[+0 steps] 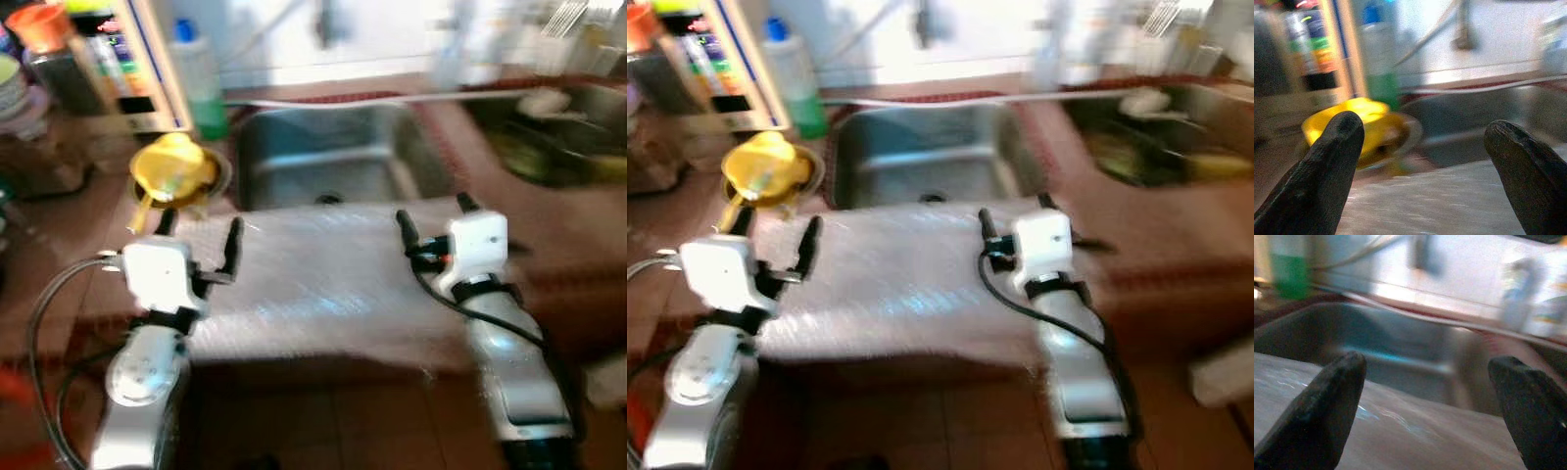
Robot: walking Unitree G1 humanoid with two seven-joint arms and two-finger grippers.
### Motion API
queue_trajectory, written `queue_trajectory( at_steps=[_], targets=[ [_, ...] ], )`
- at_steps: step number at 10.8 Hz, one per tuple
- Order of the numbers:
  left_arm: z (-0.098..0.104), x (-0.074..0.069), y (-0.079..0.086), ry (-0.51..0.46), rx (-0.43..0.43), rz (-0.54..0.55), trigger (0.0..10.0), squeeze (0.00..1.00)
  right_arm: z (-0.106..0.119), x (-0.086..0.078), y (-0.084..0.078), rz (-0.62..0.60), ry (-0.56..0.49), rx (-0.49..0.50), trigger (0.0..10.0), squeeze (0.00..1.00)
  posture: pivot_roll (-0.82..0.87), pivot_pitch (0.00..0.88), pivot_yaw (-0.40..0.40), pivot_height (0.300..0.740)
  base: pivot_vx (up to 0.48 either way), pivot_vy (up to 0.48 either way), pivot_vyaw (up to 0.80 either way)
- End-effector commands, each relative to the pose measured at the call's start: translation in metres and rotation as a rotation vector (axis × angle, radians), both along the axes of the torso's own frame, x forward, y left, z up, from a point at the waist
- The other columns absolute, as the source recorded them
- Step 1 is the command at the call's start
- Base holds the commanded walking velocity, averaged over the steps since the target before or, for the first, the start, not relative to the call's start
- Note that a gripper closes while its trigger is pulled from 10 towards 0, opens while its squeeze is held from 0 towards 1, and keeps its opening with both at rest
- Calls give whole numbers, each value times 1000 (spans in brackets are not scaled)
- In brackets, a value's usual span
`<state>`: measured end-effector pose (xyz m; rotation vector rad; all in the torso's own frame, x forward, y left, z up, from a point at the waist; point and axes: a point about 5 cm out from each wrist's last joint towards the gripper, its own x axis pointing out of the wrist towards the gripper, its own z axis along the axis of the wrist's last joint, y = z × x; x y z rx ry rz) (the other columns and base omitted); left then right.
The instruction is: Kitchen organization
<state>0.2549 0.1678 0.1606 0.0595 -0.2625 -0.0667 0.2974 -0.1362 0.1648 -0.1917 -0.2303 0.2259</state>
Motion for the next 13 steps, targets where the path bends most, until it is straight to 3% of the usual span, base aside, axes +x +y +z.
queue_trajectory(
  at_steps=[1,7,10,13],
  targets=[
    [2,-1,-2,-9,-6,-10,10000,0,-2,-1,-5,-11,6,-11,10000,0,-76,138,34,740,311,0,0],
    [5,-6,-6,-29,-55,-5,10000,0,-3,-2,-4,-1,3,-21,10000,0,-75,139,31,740,54,0,0],
    [4,-2,-2,-24,-66,-4,10000,0,4,-2,-2,15,-12,-6,10000,0,-73,140,35,740,0,0,0],
    [2,6,-10,-3,-89,-72,10000,0,7,-6,-3,33,10,29,10000,0,-87,139,41,740,0,0,0]
  ],
)
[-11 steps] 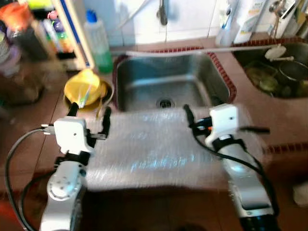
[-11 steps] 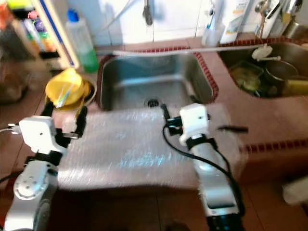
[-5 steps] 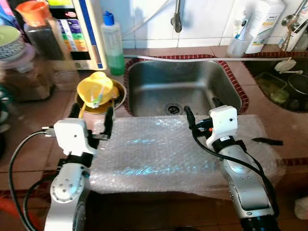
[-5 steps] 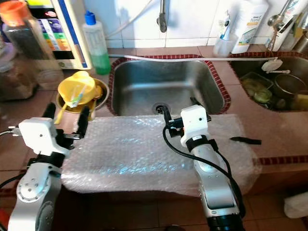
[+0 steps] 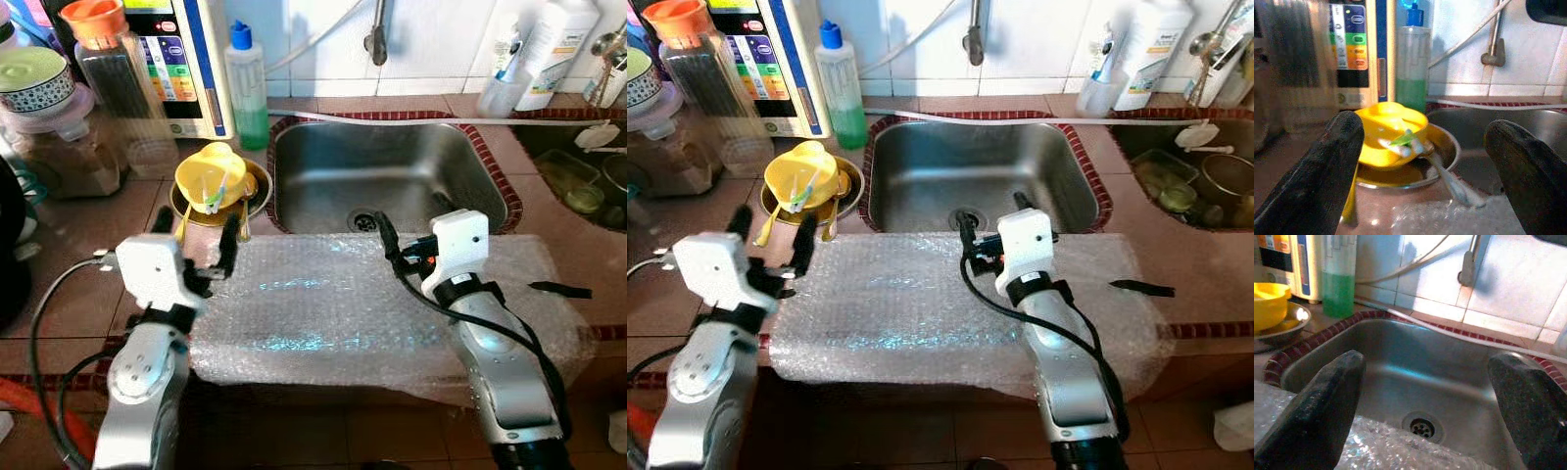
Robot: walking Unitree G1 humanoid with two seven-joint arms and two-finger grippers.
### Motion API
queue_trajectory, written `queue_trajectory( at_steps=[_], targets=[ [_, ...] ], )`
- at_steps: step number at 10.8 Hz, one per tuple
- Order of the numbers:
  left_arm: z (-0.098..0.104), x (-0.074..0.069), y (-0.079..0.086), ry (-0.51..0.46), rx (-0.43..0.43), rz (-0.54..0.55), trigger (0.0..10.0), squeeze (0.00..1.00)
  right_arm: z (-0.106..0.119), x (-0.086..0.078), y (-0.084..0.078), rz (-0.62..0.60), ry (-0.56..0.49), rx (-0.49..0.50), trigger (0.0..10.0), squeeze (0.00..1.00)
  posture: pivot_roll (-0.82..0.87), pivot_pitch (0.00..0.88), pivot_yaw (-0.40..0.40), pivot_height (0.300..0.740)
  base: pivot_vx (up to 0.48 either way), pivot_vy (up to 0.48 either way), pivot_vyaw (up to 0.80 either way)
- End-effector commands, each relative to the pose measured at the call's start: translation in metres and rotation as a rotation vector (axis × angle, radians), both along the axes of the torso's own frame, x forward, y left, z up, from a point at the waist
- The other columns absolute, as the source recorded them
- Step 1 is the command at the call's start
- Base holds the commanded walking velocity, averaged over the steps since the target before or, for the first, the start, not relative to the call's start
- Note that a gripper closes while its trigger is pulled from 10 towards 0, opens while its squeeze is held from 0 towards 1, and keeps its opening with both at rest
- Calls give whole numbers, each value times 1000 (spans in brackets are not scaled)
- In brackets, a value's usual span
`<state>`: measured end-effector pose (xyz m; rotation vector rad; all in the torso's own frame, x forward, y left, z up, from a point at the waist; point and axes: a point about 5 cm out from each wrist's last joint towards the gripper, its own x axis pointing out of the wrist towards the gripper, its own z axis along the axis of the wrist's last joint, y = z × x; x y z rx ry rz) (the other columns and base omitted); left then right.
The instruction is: Kitchen organization
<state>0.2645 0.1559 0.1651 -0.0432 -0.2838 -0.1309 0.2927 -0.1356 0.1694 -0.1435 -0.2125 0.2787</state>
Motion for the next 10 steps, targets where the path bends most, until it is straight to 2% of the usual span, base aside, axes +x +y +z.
queue_trajectory(
  at_steps=[1,3,5,8,10],
  targets=[
    [-3,2,-4,12,10,-22,10000,0,4,-3,-2,16,3,23,10000,0,-92,142,42,740,0,0,0],
    [-5,14,-10,9,9,-37,10000,0,8,-13,2,117,70,66,10000,0,-116,151,44,740,0,0,0],
    [-8,24,-13,10,10,-50,10000,0,13,-21,-3,141,109,77,10000,0,-150,167,46,740,0,0,0],
    [-10,41,-17,-1,15,-53,10000,0,5,-36,-9,188,211,72,10000,0,-201,190,46,740,0,0,0],
    [-10,47,-18,-4,17,-53,10000,0,4,-41,-9,193,228,69,10000,0,-221,197,49,740,0,0,0]
  ],
)
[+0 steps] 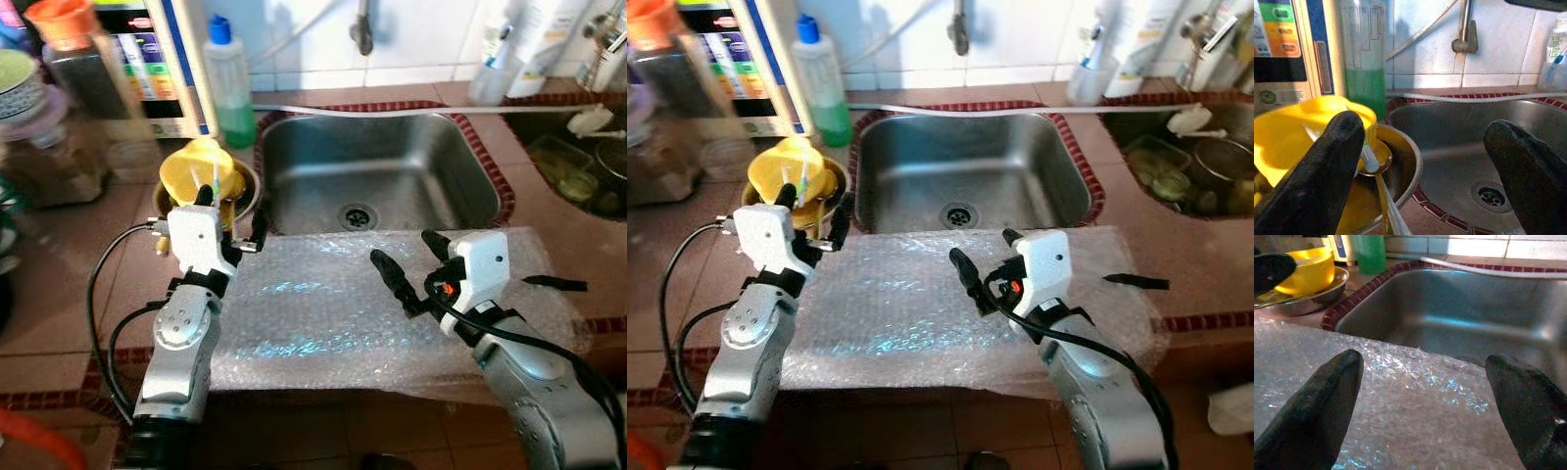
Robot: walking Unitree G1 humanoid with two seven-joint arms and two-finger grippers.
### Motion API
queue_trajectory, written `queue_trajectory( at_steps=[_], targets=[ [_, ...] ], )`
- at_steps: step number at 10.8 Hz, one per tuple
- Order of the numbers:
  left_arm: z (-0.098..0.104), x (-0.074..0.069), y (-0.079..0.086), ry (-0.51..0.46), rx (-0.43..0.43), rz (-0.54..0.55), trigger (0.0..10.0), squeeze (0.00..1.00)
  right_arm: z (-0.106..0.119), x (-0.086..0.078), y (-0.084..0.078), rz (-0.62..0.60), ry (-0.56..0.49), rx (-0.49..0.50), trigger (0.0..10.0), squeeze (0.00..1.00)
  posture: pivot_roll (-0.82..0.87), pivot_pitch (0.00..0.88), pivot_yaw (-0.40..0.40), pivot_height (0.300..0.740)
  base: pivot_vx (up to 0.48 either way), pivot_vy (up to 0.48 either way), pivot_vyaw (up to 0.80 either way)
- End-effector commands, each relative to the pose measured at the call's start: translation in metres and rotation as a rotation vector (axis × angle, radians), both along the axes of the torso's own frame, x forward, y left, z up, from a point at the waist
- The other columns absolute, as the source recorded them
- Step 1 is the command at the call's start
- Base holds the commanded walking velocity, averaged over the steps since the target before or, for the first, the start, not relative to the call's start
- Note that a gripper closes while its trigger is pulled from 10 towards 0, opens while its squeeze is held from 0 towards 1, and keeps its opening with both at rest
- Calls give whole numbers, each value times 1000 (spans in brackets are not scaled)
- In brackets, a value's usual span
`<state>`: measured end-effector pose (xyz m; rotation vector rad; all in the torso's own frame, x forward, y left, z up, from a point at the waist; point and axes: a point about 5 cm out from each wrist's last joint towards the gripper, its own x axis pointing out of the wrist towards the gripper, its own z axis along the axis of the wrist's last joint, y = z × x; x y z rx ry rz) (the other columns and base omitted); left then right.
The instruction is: Kitchen organization
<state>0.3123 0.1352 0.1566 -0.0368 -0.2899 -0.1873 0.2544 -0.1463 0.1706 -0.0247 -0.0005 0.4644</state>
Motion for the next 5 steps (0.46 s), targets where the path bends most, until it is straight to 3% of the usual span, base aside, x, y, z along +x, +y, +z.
queue_trajectory(
  at_steps=[1,5],
  targets=[
    [1,2,3,-8,19,8,10000,0,3,-5,2,21,-9,-5,10000,0,-229,199,51,740,0,0,0],
    [8,5,15,-57,49,54,10000,0,8,-5,2,16,-22,-14,10000,0,-219,197,49,740,0,0,0]
  ],
)
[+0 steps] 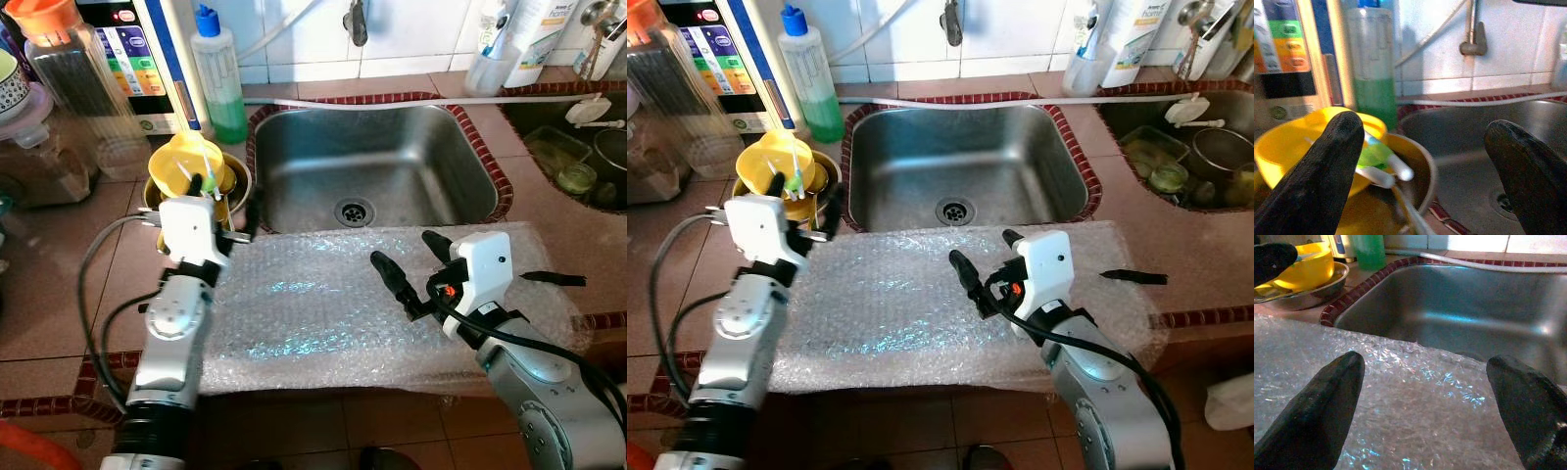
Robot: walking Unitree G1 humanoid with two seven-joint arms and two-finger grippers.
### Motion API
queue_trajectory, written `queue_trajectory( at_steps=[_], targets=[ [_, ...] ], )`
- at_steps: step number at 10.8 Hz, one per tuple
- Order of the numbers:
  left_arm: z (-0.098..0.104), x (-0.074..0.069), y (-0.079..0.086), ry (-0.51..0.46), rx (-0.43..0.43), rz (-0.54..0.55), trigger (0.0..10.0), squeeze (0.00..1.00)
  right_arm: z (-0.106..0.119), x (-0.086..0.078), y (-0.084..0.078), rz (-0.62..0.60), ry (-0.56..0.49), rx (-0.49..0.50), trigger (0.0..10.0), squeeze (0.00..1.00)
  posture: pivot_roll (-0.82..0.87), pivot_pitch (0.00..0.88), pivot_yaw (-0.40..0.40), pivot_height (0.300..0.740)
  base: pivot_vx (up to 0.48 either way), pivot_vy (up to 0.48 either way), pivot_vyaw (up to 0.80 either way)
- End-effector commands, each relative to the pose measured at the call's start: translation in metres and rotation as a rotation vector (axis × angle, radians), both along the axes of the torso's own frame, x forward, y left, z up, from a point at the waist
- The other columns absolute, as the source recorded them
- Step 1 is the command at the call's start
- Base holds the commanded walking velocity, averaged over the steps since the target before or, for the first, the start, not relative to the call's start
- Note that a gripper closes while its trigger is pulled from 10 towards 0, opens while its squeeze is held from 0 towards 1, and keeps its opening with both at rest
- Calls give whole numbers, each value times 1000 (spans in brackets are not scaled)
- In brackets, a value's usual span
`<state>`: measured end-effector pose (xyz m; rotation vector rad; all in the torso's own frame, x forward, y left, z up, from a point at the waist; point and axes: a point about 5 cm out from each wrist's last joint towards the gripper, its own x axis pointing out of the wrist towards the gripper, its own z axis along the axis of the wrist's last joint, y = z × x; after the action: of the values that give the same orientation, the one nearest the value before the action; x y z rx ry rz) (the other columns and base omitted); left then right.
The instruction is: Kitchen organization
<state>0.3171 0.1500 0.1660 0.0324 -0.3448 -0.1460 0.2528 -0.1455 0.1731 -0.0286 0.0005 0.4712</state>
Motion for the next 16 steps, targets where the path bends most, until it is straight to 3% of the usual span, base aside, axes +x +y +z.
queue_trajectory(
  at_steps=[1,4,10,11,12,13,14,16],
  targets=[
    [4,-1,7,-25,45,30,10000,0,6,-1,3,11,-29,-9,10000,0,-207,194,47,740,0,0,0],
    [7,3,12,-46,137,25,10000,0,7,0,8,49,-26,-3,10000,0,-201,192,45,740,0,0,0],
    [1,5,-4,-61,285,-84,10000,0,5,-2,11,71,-3,8,10000,0,-214,188,52,740,0,0,0],
    [0,6,-2,-62,289,-78,7451,0,6,-1,12,76,-5,9,10000,0,-214,186,50,740,0,0,0],
    [-1,7,0,-63,288,-70,2941,0,6,-1,12,80,-5,8,10000,0,-213,183,48,740,0,0,0],
    [0,8,4,-62,285,-51,1098,0,7,-1,12,83,-7,6,10000,0,-213,183,47,740,0,0,0],
    [-1,8,5,-59,289,-44,235,0,7,-1,13,86,-9,7,10000,0,-213,180,46,740,0,0,0],
    [-1,9,8,-58,300,-20,1373,0,8,0,14,88,-12,11,10000,0,-212,180,47,740,0,0,0]
  ],
)
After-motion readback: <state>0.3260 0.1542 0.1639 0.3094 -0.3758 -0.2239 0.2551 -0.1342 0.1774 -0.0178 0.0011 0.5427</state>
